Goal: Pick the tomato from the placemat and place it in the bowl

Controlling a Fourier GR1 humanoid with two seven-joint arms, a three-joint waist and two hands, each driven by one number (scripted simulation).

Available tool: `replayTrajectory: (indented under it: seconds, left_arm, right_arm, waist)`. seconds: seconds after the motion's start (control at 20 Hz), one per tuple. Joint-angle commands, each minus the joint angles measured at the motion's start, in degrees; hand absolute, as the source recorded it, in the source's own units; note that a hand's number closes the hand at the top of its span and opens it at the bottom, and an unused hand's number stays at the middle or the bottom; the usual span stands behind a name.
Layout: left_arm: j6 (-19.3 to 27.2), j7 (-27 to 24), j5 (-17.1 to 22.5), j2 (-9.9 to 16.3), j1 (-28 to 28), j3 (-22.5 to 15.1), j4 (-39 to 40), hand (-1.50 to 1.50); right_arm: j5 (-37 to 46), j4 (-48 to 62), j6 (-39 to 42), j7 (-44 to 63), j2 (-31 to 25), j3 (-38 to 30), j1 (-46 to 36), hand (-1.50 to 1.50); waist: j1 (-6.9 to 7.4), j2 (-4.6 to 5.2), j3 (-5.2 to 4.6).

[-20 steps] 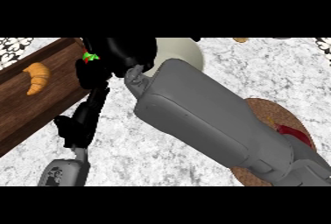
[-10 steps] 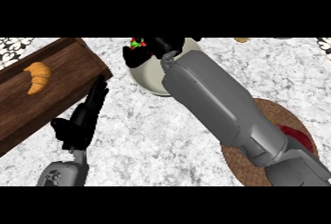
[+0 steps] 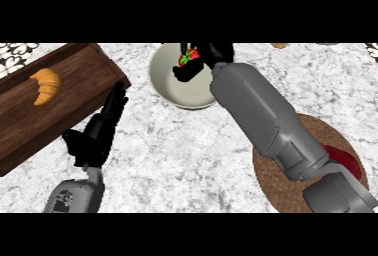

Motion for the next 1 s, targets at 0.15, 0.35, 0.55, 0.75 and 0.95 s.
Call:
replayTrajectory:
  seconds: [0.15,0.35,0.55,0.75,0.95]
  left_arm:
    - [-0.9,0.6,0.9,1.5,-0.3,1.7,-0.4,0.0]
    - [-0.8,-0.3,0.8,0.7,0.4,1.1,-0.8,0.0]
    - [0.4,-1.4,-0.6,-0.7,1.5,-0.1,1.2,0.0]
    - [-1.0,0.4,0.7,1.1,1.9,1.2,-1.4,0.0]
    - [1.4,-3.1,-1.0,-0.9,0.4,1.3,3.8,0.0]
  right_arm:
    - [-6.2,5.6,8.4,-12.2,0.1,-6.6,-0.3,-1.5]
    - [-8.8,4.0,4.3,-19.8,1.8,-10.1,2.5,-1.5]
    - [-11.9,3.4,0.9,-22.8,0.0,-15.3,-0.1,-1.5]
    - [-15.1,1.1,2.3,-18.6,-0.6,-18.9,-1.2,-1.5]
    - [-18.7,0.7,8.4,-19.4,-4.0,-22.2,0.0,-1.5]
  waist:
    - [0.13,-0.04,0.02]
    - [-0.49,-0.22,0.03]
    - [-0.42,-0.14,0.03]
    - [-1.2,-0.68,0.02]
    - [-1.59,-0.58,0.01]
